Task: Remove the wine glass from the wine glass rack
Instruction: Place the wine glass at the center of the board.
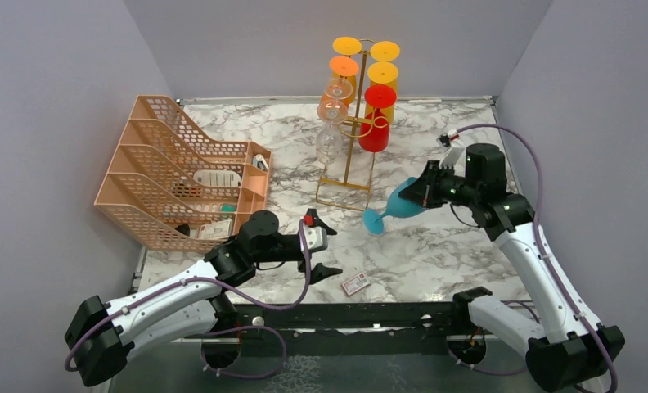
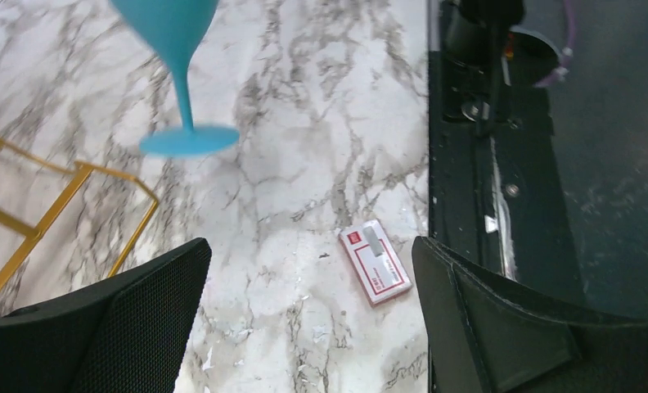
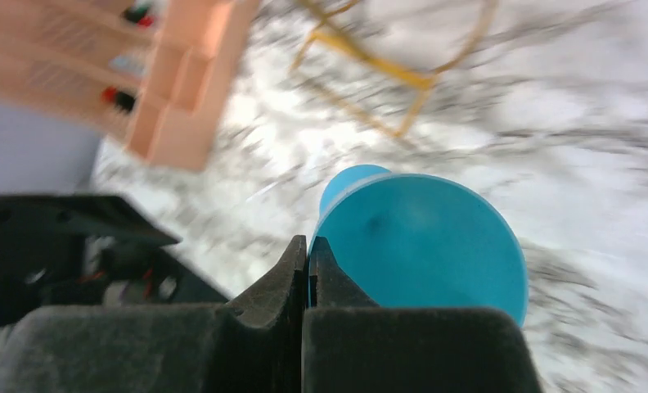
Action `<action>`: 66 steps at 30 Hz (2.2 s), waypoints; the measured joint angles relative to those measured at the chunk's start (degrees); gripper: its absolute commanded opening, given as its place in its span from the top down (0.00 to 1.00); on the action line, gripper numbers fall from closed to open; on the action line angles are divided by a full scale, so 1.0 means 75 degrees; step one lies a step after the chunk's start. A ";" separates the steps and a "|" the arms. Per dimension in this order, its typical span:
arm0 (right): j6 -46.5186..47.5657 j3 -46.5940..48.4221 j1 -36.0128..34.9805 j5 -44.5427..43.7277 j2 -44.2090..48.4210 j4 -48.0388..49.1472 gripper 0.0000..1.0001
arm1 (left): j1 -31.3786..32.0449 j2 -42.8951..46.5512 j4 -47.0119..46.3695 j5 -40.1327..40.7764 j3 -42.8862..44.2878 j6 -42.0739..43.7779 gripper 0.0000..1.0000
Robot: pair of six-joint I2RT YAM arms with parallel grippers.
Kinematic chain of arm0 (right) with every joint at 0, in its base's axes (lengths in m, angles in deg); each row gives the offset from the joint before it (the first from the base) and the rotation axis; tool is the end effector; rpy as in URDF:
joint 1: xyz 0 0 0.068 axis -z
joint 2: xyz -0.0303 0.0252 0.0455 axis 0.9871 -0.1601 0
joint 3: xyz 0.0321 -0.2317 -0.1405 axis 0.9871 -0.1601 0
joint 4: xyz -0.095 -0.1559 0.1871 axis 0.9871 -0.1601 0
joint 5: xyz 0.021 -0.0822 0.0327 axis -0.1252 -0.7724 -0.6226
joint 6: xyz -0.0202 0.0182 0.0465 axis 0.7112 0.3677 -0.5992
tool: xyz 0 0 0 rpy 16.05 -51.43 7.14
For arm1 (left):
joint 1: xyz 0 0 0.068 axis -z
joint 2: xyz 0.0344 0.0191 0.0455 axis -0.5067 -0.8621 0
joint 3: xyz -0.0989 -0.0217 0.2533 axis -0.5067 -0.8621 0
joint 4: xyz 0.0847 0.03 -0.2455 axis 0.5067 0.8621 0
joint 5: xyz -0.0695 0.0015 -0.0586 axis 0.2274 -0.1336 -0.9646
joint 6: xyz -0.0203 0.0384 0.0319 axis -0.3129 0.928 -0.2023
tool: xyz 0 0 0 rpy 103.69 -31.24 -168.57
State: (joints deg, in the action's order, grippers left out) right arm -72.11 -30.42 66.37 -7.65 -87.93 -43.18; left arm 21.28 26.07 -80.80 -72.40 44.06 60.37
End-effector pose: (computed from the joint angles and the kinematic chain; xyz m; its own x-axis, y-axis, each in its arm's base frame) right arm 0.1926 0.0692 0.3352 -0.7220 0.1231 -0.6809 -0.4165 0.7085 0.5697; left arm 0.1048 -0.1637 0.2546 0.0657 0.2066 -0.9762 0.9942 0.0704 0.0818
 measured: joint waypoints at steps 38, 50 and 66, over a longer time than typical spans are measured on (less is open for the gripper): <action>0.1472 0.3369 -0.0017 -0.4607 -0.5246 -0.0041 0.88 | 0.0000 0.1055 -0.0163 0.4774 -0.0321 -0.5129 0.01; 0.1545 0.3587 -0.0020 -0.4392 -0.5391 -0.0443 0.52 | 0.0000 0.0749 -0.0070 0.4925 -0.0291 -0.5190 0.01; 0.0819 0.1976 -0.0015 -0.2104 -0.1568 -0.0472 0.47 | -0.0003 0.0673 -0.0044 0.5356 -0.0114 -0.5269 0.01</action>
State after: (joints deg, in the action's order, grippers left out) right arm -65.97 -15.60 66.27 -23.43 -99.69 -46.72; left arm 21.26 31.12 -81.13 -32.23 43.20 20.85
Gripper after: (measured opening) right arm 0.524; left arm 0.987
